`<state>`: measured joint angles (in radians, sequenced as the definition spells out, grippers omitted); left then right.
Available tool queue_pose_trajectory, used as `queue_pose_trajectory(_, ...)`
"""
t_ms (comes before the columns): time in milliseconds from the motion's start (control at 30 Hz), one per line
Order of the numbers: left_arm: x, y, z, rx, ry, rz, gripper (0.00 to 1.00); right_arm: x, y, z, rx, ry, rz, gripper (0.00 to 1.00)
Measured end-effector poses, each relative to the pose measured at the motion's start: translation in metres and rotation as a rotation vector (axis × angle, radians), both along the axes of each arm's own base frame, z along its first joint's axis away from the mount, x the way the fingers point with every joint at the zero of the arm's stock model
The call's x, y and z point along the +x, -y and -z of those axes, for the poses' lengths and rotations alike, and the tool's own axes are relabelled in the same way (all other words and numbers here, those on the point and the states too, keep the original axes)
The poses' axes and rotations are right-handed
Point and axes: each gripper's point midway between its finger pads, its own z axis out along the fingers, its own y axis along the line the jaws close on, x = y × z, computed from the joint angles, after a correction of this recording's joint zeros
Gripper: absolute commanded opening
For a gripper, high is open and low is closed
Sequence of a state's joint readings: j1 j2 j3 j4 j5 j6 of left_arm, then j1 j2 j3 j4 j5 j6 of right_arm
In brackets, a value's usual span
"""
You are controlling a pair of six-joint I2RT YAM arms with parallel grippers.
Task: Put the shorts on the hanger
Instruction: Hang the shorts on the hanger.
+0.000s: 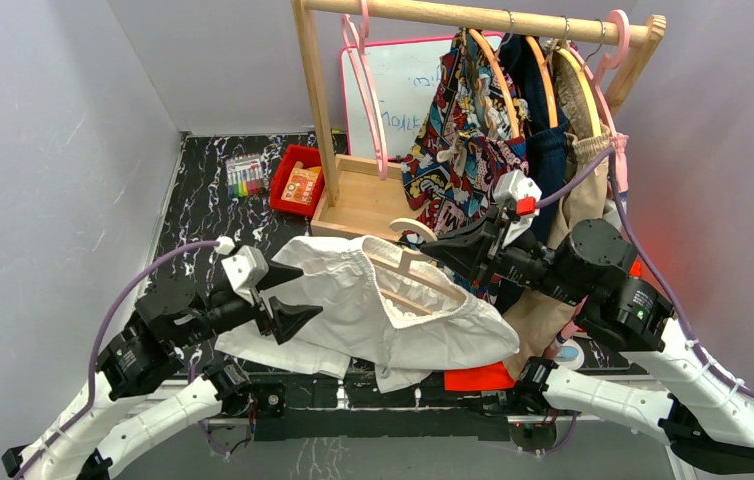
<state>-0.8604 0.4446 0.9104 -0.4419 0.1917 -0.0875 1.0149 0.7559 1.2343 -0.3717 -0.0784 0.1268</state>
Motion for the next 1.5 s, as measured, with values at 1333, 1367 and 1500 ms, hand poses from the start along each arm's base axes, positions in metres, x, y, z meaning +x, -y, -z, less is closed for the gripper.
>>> queue_pose_trajectory(1333,0.020,-0.019,-0.038,0.013,0.289,-0.098,0.00,-0.015,0.001,-0.003,-0.006,0.008,-0.071,0.00)
queue_pose_trajectory(1367,0.019,-0.020,-0.040,0.009,0.291,-0.099,0.00,-0.015,0.001,-0.004,-0.005,0.009,-0.071,0.00)
queue_pose_trajectory(1500,0.022,-0.014,-0.023,0.067,0.243,-0.080,0.00,-0.016,0.001,-0.003,-0.006,0.009,-0.079,0.00)
